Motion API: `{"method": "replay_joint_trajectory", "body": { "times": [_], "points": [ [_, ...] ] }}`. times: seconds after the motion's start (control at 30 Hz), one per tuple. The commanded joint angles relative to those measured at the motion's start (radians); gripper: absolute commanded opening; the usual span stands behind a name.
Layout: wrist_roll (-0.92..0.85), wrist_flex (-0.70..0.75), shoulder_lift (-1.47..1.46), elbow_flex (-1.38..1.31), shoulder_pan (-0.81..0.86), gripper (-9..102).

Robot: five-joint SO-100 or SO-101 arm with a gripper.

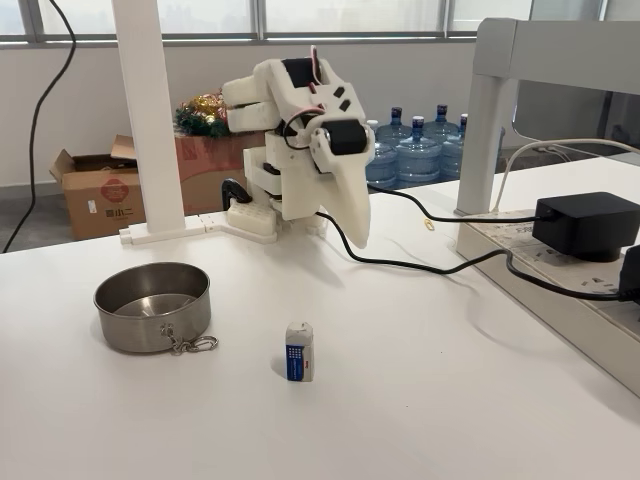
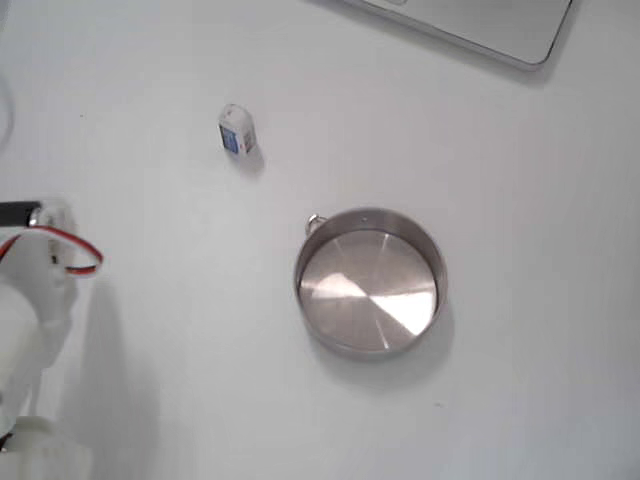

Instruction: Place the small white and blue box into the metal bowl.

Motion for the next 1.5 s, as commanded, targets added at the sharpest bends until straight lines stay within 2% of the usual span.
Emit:
{"method": "replay_joint_trajectory", "body": {
  "times": [0.0,0.1,0.4,0.6,0.8,0.93,1.47],
  "points": [
    [0.067,-0.232,-0.158,0.032,0.054,-5],
    [0.255,-0.456,-0.287,0.046,0.095,-5],
    [1.042,-1.019,-0.756,0.035,0.213,-5],
    [1.376,-1.378,-1.111,0.034,0.328,-5],
    [1.439,-1.664,-1.335,0.034,0.325,-5],
    [1.447,-1.779,-1.411,0.032,0.342,-5],
    [1.45,-1.795,-1.42,0.035,0.419,-4]
  ]
}}
